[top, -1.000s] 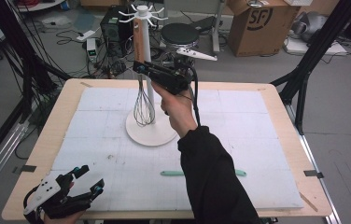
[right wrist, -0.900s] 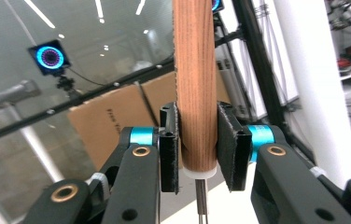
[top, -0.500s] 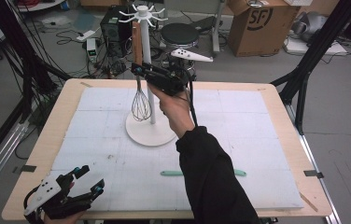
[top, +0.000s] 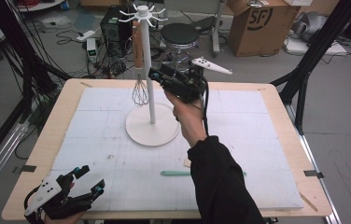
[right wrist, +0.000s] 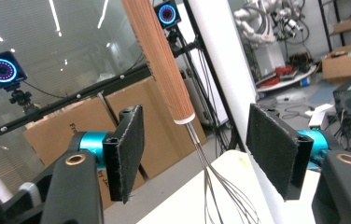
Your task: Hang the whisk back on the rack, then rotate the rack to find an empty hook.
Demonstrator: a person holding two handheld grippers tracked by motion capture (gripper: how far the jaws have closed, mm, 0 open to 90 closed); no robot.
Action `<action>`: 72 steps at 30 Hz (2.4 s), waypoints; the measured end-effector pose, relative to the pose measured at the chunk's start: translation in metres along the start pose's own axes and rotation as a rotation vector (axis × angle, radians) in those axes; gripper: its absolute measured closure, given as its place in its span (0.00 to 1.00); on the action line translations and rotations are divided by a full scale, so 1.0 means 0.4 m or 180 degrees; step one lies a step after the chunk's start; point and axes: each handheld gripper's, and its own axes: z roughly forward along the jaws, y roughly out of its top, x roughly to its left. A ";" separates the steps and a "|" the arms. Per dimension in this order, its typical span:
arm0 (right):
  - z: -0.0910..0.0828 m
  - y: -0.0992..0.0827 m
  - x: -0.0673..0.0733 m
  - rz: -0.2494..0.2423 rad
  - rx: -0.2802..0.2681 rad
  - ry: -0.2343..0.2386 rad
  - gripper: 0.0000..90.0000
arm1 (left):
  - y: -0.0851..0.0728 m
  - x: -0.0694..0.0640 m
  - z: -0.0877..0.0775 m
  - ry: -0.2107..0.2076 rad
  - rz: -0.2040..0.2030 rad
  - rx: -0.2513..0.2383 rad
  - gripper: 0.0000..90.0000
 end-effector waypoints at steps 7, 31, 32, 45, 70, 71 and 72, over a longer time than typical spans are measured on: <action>-0.080 0.003 -0.024 -0.0103 0.0035 -0.0122 0.35 | -0.001 0.000 0.003 0.0013 -0.0001 0.0015 0.26; -0.110 0.060 0.009 -0.0442 -0.0051 -0.0608 0.49 | -0.007 -0.007 0.051 -0.0072 0.0036 0.0105 0.25; -0.106 0.067 0.010 -0.0439 -0.0077 -0.0610 0.50 | -0.007 -0.007 0.052 -0.0075 0.0031 0.0096 0.25; -0.048 0.136 0.016 -0.0431 -0.0209 -0.0600 0.83 | -0.014 0.000 0.054 -0.0131 -0.0067 0.0098 0.26; 0.020 0.217 0.002 -0.0138 -0.0548 -0.0431 1.00 | -0.010 -0.001 0.054 -0.0228 -0.0107 0.0056 0.26; 0.023 0.219 0.002 -0.0138 -0.0550 -0.0433 0.99 | -0.010 -0.001 0.054 -0.0230 -0.0108 0.0058 0.26; 0.025 0.222 0.002 -0.0139 -0.0544 -0.0431 0.99 | -0.010 -0.002 0.055 -0.0227 -0.0104 0.0051 0.26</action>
